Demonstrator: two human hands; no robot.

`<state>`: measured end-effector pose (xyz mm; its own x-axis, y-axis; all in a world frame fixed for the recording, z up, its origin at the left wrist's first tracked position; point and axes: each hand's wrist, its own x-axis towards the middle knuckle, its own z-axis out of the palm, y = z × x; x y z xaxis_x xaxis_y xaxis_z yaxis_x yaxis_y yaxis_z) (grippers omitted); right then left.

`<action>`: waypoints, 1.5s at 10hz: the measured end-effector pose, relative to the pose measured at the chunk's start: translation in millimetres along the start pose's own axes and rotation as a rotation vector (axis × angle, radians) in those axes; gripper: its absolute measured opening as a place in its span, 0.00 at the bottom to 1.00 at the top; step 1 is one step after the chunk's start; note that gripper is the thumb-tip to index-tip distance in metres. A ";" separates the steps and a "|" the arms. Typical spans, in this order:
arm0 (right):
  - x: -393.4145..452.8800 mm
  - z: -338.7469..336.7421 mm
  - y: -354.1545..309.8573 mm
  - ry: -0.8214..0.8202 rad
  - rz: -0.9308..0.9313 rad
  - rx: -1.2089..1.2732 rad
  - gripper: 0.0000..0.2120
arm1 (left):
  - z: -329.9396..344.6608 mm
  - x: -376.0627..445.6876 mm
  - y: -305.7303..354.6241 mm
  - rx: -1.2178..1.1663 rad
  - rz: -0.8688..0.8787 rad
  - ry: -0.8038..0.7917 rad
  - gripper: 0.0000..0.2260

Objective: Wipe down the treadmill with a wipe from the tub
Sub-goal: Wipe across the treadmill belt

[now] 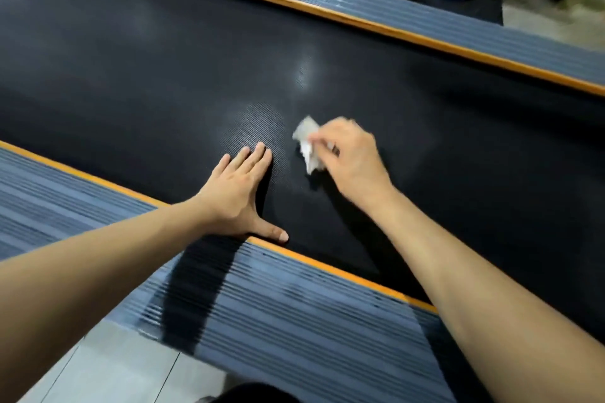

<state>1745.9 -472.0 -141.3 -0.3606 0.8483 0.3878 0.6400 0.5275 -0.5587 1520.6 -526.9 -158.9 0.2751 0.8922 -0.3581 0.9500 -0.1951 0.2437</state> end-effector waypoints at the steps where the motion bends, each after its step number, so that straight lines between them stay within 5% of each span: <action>1: 71.2 22.4 13.8 0.224 0.139 0.062 0.07 | -1.8 -2.6 -3.4 -0.018 0.025 0.077 0.67; 2: 107.3 47.6 42.6 0.135 0.145 -0.035 0.08 | -18.8 15.5 -18.9 -0.028 0.001 0.277 0.57; 6: 112.9 63.3 56.6 0.023 0.222 -0.174 0.08 | -39.3 43.5 -15.0 0.070 -0.182 -0.021 0.53; 9: 116.5 60.6 62.0 0.026 0.188 -0.162 0.09 | -51.5 42.7 7.6 0.002 -0.338 -0.075 0.54; 11: 134.8 27.7 77.1 -0.331 -0.014 -0.182 0.10 | -48.0 31.0 37.1 -0.131 -0.555 -0.109 0.49; 12: 174.1 2.5 87.2 -0.363 0.020 -0.111 0.12 | -53.1 30.0 36.6 -0.187 -0.575 -0.154 0.48; 13: 223.5 -2.3 114.7 -0.212 0.102 -0.055 0.15 | -55.6 31.9 36.8 -0.213 -0.588 -0.172 0.48; 15: 241.7 18.7 139.7 -0.386 0.113 -0.272 0.10 | -56.1 29.8 35.5 -0.224 -0.573 -0.150 0.48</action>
<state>1735.5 -192.5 -139.3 -0.4713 0.8820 0.0064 0.8252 0.4435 -0.3497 1554.2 -484.4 -110.4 -0.2350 0.7596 -0.6064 0.9031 0.4013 0.1528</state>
